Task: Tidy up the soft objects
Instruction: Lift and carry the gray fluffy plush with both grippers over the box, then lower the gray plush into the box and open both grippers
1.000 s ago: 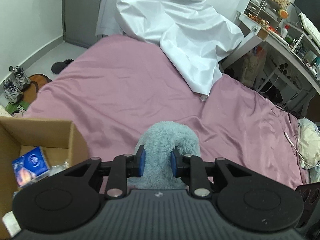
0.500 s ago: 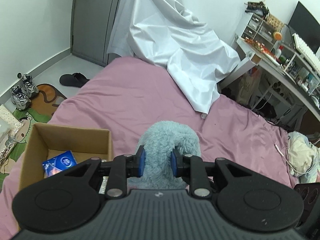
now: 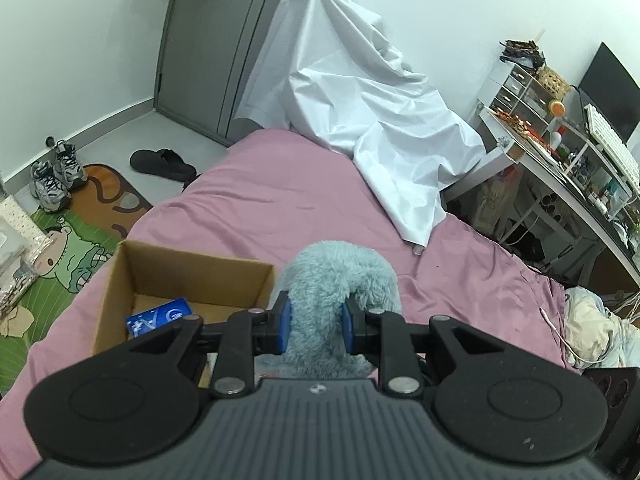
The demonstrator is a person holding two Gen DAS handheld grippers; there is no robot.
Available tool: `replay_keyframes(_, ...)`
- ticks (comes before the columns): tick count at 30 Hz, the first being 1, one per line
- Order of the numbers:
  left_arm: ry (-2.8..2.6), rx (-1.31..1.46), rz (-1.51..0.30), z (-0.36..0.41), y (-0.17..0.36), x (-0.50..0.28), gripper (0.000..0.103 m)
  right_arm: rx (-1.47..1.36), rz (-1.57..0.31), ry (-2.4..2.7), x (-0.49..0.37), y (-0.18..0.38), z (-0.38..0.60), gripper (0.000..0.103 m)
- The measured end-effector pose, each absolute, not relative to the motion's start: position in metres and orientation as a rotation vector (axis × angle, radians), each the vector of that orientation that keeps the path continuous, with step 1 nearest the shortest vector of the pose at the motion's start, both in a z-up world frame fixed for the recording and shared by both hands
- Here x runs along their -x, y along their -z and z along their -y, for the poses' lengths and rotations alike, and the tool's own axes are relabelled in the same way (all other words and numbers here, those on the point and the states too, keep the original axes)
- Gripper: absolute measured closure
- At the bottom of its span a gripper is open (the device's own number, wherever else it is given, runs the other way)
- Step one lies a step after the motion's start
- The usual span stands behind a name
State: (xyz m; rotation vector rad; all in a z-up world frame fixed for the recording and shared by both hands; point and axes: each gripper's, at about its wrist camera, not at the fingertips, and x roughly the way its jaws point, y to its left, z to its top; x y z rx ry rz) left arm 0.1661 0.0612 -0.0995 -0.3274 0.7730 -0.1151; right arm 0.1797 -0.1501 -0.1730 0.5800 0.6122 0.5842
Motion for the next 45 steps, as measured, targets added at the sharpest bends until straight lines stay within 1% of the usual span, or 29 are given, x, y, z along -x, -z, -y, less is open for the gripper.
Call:
replay_keyframes(16,0.085,0.373,-0.797,-0.119,0.123,-0.152,0.080,-0.480,-0.669,-0.652,-0.173,0.180,0.098,0.081)
replay_keyframes(27,0.012,0.441,-0.847,-0.154,0.149,-0.157,0.080,-0.460,-0.697,-0.646,-0.169,0.188,0.085,0.074)
replay_keyframes(37,-0.031,0.423,-0.880,-0.153,0.161,-0.167,0.078,-0.480,-0.709,-0.627,-0.170,0.196,0.091,0.069)
replay_keyframes(40,-0.053,0.399,-0.896,-0.148,0.160,-0.171,0.076,-0.490,-0.711,-0.629,-0.170,0.198,0.093,0.064)
replay_keyframes(41,-0.053,0.396,-0.899,-0.146,0.159,-0.173,0.074,-0.492,-0.712,-0.628,-0.170,0.198,0.094,0.061)
replay_keyframes(43,-0.062,0.390,-0.911,-0.142,0.157,-0.175,0.066,-0.503,-0.717,-0.629,-0.171,0.198,0.097,0.058)
replay_keyframes(45,-0.075,0.378,-0.920,-0.138,0.155,-0.175,0.053,-0.506,-0.716,-0.628,-0.171,0.197,0.100,0.055)
